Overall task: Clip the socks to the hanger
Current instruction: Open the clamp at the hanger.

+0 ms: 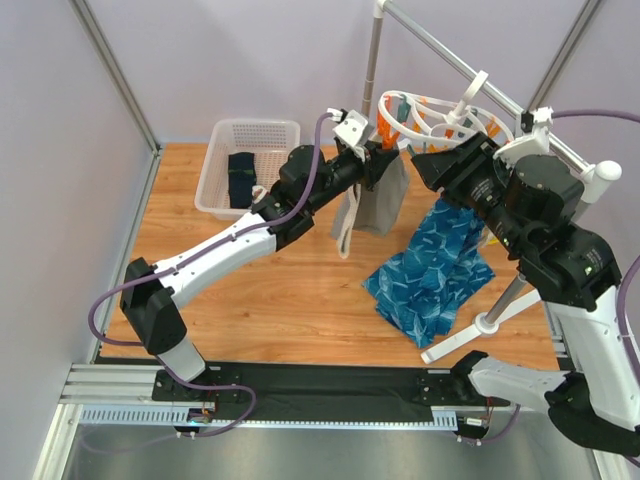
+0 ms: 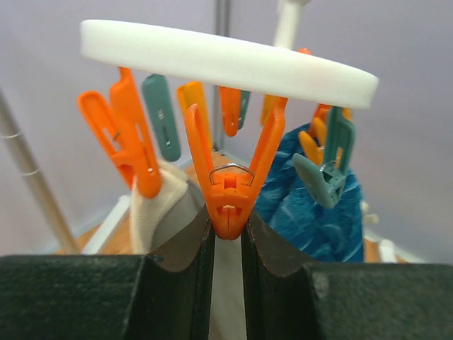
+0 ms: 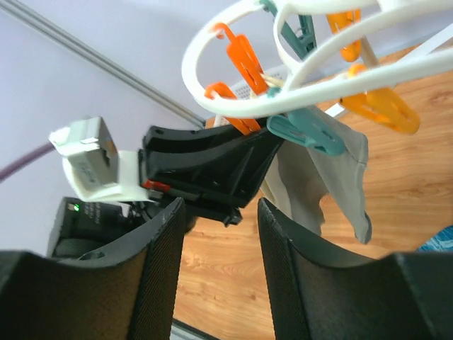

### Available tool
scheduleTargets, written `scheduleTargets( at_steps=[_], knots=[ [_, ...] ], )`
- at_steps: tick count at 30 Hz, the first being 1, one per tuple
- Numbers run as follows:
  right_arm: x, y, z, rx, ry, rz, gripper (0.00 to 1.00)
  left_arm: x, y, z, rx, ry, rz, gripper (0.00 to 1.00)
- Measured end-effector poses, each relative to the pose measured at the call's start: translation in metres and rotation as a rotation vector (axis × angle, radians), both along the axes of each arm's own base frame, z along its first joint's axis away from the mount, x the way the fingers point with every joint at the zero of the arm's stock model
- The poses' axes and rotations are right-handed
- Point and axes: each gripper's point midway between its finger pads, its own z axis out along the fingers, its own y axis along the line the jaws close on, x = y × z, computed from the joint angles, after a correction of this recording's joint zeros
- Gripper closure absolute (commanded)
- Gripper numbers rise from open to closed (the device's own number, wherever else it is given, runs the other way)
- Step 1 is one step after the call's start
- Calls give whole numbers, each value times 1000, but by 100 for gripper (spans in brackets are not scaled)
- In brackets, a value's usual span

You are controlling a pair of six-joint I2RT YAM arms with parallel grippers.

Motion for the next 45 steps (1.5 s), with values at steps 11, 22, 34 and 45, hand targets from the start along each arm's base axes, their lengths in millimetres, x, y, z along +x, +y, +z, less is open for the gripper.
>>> scheduleTargets(
  at_steps=[11,22,34,45],
  knots=[
    [12,54,13,-234,11,-53,46,18,19,-12,101,-72,283,100],
    [24,50,-13,-353,7,-193,54,12,40,-22,128,-127,366,100],
    [45,29,-13,-221,7,-271,43,2,41,-6,86,-184,331,100],
    [59,50,7,-115,51,-262,49,-7,37,-3,94,-252,347,100]
  ],
)
